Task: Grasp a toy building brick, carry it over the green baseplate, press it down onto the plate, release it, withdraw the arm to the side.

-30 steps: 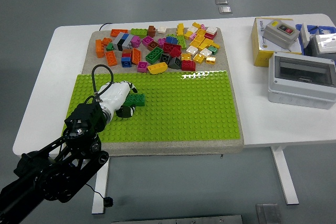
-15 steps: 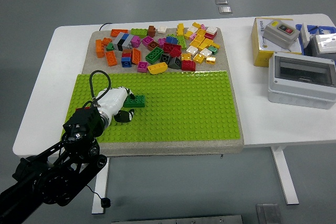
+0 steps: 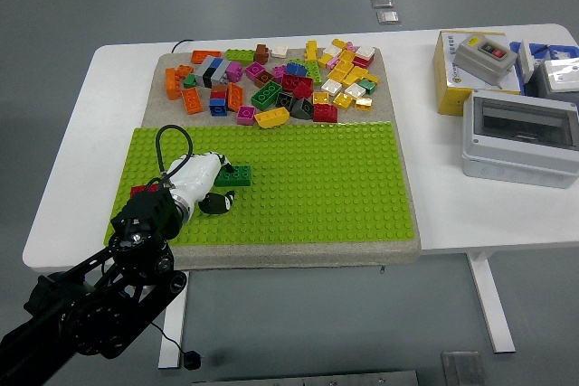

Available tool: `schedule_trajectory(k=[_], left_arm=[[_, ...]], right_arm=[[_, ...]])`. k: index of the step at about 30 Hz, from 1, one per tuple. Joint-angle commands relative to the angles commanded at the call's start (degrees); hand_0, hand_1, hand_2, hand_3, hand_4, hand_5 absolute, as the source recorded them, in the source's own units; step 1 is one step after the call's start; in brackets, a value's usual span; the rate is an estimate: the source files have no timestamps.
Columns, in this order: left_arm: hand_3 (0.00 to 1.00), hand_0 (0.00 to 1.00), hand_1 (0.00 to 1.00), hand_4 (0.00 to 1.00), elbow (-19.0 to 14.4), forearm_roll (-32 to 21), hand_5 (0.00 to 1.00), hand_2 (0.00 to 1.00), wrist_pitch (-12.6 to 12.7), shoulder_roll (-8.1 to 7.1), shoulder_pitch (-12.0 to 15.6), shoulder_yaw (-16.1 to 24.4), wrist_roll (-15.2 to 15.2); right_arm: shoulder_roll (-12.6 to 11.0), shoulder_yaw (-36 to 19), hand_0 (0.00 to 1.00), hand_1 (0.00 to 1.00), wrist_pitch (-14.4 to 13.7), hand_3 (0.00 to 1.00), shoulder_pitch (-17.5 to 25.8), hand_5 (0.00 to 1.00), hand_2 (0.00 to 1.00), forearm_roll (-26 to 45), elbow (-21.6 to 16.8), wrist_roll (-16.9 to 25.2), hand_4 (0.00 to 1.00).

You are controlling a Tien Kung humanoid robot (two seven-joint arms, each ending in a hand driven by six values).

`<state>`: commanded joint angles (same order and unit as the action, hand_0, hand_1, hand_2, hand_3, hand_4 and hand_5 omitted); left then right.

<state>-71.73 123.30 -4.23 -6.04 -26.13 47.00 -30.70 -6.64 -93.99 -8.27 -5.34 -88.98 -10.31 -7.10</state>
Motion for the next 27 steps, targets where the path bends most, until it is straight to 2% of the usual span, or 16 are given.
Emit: schedule_trajectory(k=[11, 17, 22, 27], left_arm=[[0.672, 0.99, 0.929, 0.619, -0.2, -0.2, 0.249, 0.933, 0.7, 0.01, 0.6, -0.1, 0.2], [0.67, 0.987, 0.928, 0.617, -0.9, 0.3, 0.248, 0.93, 2.3, -0.22, 0.5, 0.4, 1.3], [0.67, 0.987, 0.928, 0.617, -3.4, 0.3, 0.248, 0.93, 3.8, -0.98, 0.1, 1.4, 2.4], [0.676, 0.983, 0.924, 0.615, -7.1, -0.8, 0.248, 0.924, 4.0, -2.29, 0.0, 2.5, 2.7]], right_arm=[[0.0, 0.1, 0.653, 0.528, -0.1, 0.639, 0.1, 0.735, 0.542, 0.1, 0.0, 0.0, 0.411], [0.1, 0.1, 0.653, 0.528, -0.1, 0.639, 0.2, 0.734, 0.541, 0.2, 0.0, 0.0, 0.41], [0.1, 0.2, 0.653, 0.528, -0.2, 0.639, 0.2, 0.734, 0.541, 0.1, 0.0, 0.0, 0.41], [0.2, 0.1, 0.655, 0.528, -0.2, 0.64, 0.1, 0.734, 0.541, 0.1, 0.0, 0.0, 0.409]])
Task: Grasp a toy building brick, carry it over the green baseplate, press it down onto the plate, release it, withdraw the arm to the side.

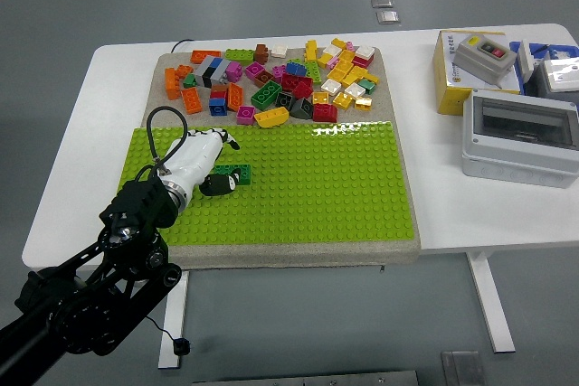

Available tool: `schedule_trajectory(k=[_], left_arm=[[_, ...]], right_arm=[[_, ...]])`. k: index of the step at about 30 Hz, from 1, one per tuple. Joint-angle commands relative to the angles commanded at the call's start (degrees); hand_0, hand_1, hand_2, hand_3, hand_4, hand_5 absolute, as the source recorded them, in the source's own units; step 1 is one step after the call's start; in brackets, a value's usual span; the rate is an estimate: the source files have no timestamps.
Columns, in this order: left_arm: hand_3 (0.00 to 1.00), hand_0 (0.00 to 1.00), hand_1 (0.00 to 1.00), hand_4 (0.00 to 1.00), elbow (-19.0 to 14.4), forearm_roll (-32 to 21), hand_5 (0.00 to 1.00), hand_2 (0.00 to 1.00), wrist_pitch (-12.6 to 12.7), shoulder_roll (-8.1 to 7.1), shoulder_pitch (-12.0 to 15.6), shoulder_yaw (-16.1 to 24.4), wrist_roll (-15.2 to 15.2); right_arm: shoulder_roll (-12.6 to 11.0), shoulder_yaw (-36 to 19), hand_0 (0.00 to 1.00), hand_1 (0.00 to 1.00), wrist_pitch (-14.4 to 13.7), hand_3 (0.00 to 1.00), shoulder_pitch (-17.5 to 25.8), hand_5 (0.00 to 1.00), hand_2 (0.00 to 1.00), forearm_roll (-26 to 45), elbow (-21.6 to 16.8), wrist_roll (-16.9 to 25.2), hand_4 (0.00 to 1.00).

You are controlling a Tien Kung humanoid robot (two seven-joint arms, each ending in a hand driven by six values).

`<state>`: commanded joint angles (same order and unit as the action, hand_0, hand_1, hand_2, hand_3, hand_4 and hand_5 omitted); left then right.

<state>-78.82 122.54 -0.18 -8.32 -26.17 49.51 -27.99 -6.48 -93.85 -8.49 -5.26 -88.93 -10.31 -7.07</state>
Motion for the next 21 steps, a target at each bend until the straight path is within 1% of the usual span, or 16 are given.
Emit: schedule_trajectory(k=[3, 5, 6, 7, 10, 11, 13, 14, 16, 18, 21], left_arm=[[0.682, 0.982, 0.924, 0.616, -2.7, -0.7, 0.251, 0.924, 0.1, -1.65, 0.7, 1.5, 0.2], [0.682, 0.982, 0.924, 0.616, -4.4, -1.3, 0.251, 0.924, 0.4, -3.52, 1.9, 3.3, 0.9], [0.682, 0.982, 0.924, 0.616, -5.1, -1.6, 0.251, 0.924, 0.8, -4.68, 2.8, 4.2, 1.6], [0.735, 0.987, 0.926, 0.615, -5.5, -1.9, 0.246, 0.93, 1.3, -6.17, 3.9, 5.3, 2.8], [0.735, 0.987, 0.926, 0.615, -5.2, -2.6, 0.246, 0.93, 2.3, -9.07, 6.1, 7.2, 5.7], [0.735, 0.987, 0.926, 0.615, -4.6, -2.9, 0.246, 0.93, 2.8, -10.48, 7.3, 8.3, 7.3], [0.735, 0.987, 0.926, 0.615, -3.4, -3.0, 0.246, 0.93, 3.7, -12.16, 9.1, 9.8, 9.7], [0.759, 0.989, 0.926, 0.618, -2.9, -3.0, 0.241, 0.927, 4.1, -12.7, 9.8, 10.4, 10.7], [0.759, 0.989, 0.926, 0.618, -1.8, -2.9, 0.241, 0.927, 4.8, -13.93, 11.6, 12.2, 13.3], [0.759, 0.989, 0.926, 0.618, -0.7, -2.9, 0.241, 0.927, 5.0, -14.71, 12.9, 13.5, 15.6], [0.76, 0.993, 0.928, 0.644, 1.0, -2.3, 0.255, 0.928, 5.0, -15.11, 14.1, 14.9, 18.1]], right_arm=[[0.0, -0.1, 0.652, 0.527, 0.0, 0.64, -0.1, 0.733, 0.541, -0.2, 0.0, 0.1, 0.409], [-0.1, -0.1, 0.652, 0.527, -0.1, 0.64, -0.1, 0.733, 0.541, -0.1, 0.0, 0.1, 0.409], [-0.1, -0.3, 0.652, 0.527, -0.1, 0.64, -0.1, 0.733, 0.541, -0.2, 0.0, 0.2, 0.409], [-0.2, -0.6, 0.652, 0.527, -0.1, 0.64, 0.0, 0.733, 0.541, -0.4, 0.0, 0.1, 0.409], [-0.3, -1.5, 0.65, 0.524, 0.0, 0.64, 0.1, 0.733, 0.541, -1.0, 0.0, 0.0, 0.408], [-0.3, -1.8, 0.65, 0.524, 0.0, 0.64, 0.2, 0.733, 0.541, -1.3, 0.0, 0.0, 0.408], [-0.4, -2.1, 0.65, 0.524, 0.0, 0.64, 0.2, 0.733, 0.541, -1.5, 0.0, 0.0, 0.408], [-0.4, -2.2, 0.652, 0.524, 0.0, 0.64, 0.2, 0.733, 0.541, -1.5, 0.0, 0.0, 0.409], [-0.5, -2.1, 0.652, 0.524, 0.0, 0.64, 0.2, 0.733, 0.541, -1.6, 0.0, 0.1, 0.409], [-0.5, -1.9, 0.652, 0.524, -0.1, 0.64, 0.1, 0.733, 0.541, -1.3, 0.0, 0.2, 0.409], [-0.6, -1.8, 0.653, 0.525, -0.1, 0.64, 0.1, 0.732, 0.541, -1.1, 0.0, 0.3, 0.409]])
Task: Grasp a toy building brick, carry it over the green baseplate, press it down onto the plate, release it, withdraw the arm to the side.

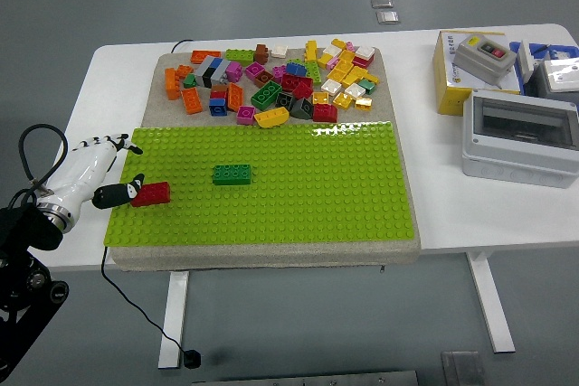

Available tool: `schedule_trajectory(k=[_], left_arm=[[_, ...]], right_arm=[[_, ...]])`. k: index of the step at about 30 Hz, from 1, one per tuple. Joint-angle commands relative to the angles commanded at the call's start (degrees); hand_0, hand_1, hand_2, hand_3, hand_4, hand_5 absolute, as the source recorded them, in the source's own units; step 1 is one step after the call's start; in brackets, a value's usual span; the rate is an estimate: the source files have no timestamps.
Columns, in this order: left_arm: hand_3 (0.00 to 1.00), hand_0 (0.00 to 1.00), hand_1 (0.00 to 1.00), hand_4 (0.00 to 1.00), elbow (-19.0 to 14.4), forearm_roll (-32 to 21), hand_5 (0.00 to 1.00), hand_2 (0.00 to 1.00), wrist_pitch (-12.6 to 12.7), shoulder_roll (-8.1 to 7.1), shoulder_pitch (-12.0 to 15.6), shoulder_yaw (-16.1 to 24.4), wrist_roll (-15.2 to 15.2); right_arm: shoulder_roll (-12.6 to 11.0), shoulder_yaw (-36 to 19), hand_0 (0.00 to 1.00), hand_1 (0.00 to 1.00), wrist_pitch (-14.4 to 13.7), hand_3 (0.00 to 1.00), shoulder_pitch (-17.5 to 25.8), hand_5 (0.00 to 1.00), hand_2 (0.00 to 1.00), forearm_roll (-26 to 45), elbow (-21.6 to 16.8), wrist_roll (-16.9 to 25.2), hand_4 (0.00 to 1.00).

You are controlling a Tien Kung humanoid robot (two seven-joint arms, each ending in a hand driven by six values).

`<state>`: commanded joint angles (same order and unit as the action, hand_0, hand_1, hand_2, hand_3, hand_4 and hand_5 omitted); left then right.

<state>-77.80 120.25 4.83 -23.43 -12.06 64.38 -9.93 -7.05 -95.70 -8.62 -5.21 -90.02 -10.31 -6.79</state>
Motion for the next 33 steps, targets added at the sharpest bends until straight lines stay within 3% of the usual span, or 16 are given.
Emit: schedule_trajectory(k=[4, 5, 7, 22, 33], left_arm=[[0.76, 0.993, 0.928, 0.644, 2.1, 1.3, 0.255, 0.928, 0.1, 0.31, 0.7, 0.9, 2.0], [0.771, 0.998, 0.935, 0.7, 2.6, 1.6, 0.288, 0.938, 0.0, 0.51, 0.8, 1.1, 2.4], [0.771, 0.998, 0.935, 0.7, 3.1, 2.2, 0.288, 0.938, -0.2, 0.94, 1.2, 1.4, 2.7], [0.775, 0.998, 0.94, 0.675, 1.3, 4.1, 0.265, 0.94, -2.3, 3.49, 2.6, 1.8, 1.5], [0.773, 0.998, 0.938, 0.672, 1.3, 4.6, 0.26, 0.944, -2.5, 4.26, 2.7, 1.7, 0.9]], right_arm=[[0.0, 0.1, 0.653, 0.525, 0.0, 0.64, -0.1, 0.732, 0.541, 0.2, 0.0, 0.0, 0.409], [0.1, 0.2, 0.652, 0.525, 0.0, 0.64, -0.1, 0.733, 0.541, 0.3, 0.0, 0.0, 0.409], [0.2, 0.4, 0.652, 0.525, 0.0, 0.64, -0.1, 0.733, 0.541, 0.5, 0.0, 0.0, 0.409], [0.5, 0.8, 0.652, 0.526, 0.3, 0.64, 0.2, 0.732, 0.541, 0.5, 0.0, -0.7, 0.41], [1.1, 2.7, 0.651, 0.53, 1.9, 0.641, 0.8, 0.732, 0.551, 0.6, 0.0, -1.8, 0.41]])
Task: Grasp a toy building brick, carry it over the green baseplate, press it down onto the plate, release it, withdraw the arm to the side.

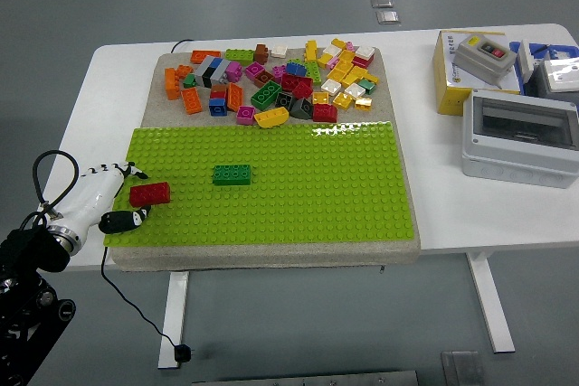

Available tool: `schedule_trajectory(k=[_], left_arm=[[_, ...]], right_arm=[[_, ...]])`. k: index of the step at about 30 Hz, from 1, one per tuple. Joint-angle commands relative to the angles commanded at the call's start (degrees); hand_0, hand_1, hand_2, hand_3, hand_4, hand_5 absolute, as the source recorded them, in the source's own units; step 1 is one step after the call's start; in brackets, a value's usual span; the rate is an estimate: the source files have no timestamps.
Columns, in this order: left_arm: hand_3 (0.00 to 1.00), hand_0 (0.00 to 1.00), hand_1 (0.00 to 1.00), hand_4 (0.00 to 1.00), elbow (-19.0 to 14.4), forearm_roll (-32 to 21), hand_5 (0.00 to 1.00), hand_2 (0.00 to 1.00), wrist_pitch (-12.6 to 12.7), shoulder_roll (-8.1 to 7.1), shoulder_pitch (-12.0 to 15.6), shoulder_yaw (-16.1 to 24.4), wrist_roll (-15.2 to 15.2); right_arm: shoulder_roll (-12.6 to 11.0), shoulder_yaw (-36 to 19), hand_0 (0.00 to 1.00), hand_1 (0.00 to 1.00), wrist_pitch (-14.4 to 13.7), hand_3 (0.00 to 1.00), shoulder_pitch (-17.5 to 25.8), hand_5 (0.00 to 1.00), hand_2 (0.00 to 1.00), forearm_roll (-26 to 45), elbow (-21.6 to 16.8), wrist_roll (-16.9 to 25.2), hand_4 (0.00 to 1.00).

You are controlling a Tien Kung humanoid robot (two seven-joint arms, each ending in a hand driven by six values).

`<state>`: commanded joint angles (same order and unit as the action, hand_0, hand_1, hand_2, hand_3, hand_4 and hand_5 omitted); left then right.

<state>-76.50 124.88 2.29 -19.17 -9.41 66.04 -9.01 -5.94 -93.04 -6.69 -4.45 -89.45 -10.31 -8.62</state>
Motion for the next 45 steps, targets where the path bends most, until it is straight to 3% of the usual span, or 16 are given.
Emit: schedule_trajectory(k=[1, 2, 7, 8, 13, 14, 19, 20, 25, 26, 34, 45], left_arm=[[0.773, 0.998, 0.938, 0.672, -0.1, 0.0, 0.26, 0.944, 0.0, 0.04, 0.0, 0.0, 0.0], [0.771, 0.998, 0.944, 0.707, -0.2, 0.1, 0.283, 0.949, 0.0, 0.08, 0.0, 0.1, 0.0], [0.771, 0.998, 0.944, 0.707, -0.8, 0.4, 0.283, 0.949, 0.1, 0.5, 0.3, 0.8, -0.2], [0.771, 0.998, 0.944, 0.71, -0.8, 0.4, 0.284, 0.95, 0.1, 0.58, 0.4, 1.0, -0.2], [0.771, 0.998, 0.944, 0.71, -1.1, 0.6, 0.284, 0.95, 0.2, 1.0, 0.5, 1.4, -0.3], [0.77, 0.998, 0.944, 0.711, -1.0, 0.6, 0.285, 0.951, 0.2, 1.08, 0.5, 1.4, -0.3], [0.77, 0.998, 0.944, 0.711, -0.8, 0.6, 0.285, 0.951, 0.1, 1.54, 0.4, 1.2, -0.3], [0.768, 0.998, 0.944, 0.712, -0.7, 0.5, 0.285, 0.951, 0.1, 1.64, 0.4, 1.2, -0.3], [0.768, 0.998, 0.944, 0.712, -0.5, 0.5, 0.285, 0.951, 0.1, 2.06, 0.5, 1.2, -0.3], [0.767, 0.998, 0.944, 0.712, -0.5, 0.5, 0.287, 0.951, 0.1, 2.16, 0.5, 1.2, -0.3], [0.763, 0.998, 0.944, 0.713, -0.1, 0.5, 0.286, 0.951, 0.2, 2.63, 0.4, 1.0, -0.3], [0.759, 0.998, 0.944, 0.711, 0.5, 0.8, 0.283, 0.95, 0.1, 2.06, -0.1, 0.7, -0.2]], right_arm=[[0.1, 0.6, 0.651, 0.53, 0.6, 0.641, 0.2, 0.732, 0.551, 0.1, 0.0, -0.4, 0.41], [0.2, 1.3, 0.673, 0.585, 1.4, 0.656, 0.4, 0.735, 0.636, 0.4, 0.0, -0.9, 0.411], [0.9, 4.6, 0.673, 0.585, 7.1, 0.656, 1.7, 0.735, 0.636, 3.4, 0.0, -5.8, 0.411], [0.9, 4.6, 0.683, 0.662, 8.0, 0.767, 1.8, 0.956, 0.742, 3.8, 0.0, -6.8, 0.432], [1.2, 0.5, 0.683, 0.662, 12.2, 0.767, 2.6, 0.956, 0.742, 3.4, 0.0, -12.0, 0.432], [1.3, -0.4, 0.663, 0.655, 12.6, 0.817, 2.7, 0.998, 0.705, 3.1, 0.0, -12.6, 0.489], [1.5, -2.6, 0.663, 0.655, 11.7, 0.817, 3.0, 0.998, 0.705, 0.9, 0.0, -12.3, 0.489], [1.6, -3.0, 0.662, 0.625, 11.4, 0.782, 3.1, 0.998, 0.659, 0.3, 0.0, -12.1, 0.308], [1.6, -4.9, 0.662, 0.625, 10.8, 0.782, 3.1, 0.998, 0.659, -2.5, 0.0, -11.4, 0.308], [1.7, -5.2, 0.662, 0.62, 10.7, 0.74, 3.1, 0.983, 0.642, -3.0, 0.0, -11.3, 0.219], [1.7, -6.6, 0.667, 0.625, 10.7, 0.73, 3.1, 0.968, 0.64, -5.0, 0.0, -11.1, 0.24], [2.1, -7.7, 0.676, 0.624, 10.8, 0.727, 3.1, 0.963, 0.641, -6.5, 0.0, -11.2, 0.252]])
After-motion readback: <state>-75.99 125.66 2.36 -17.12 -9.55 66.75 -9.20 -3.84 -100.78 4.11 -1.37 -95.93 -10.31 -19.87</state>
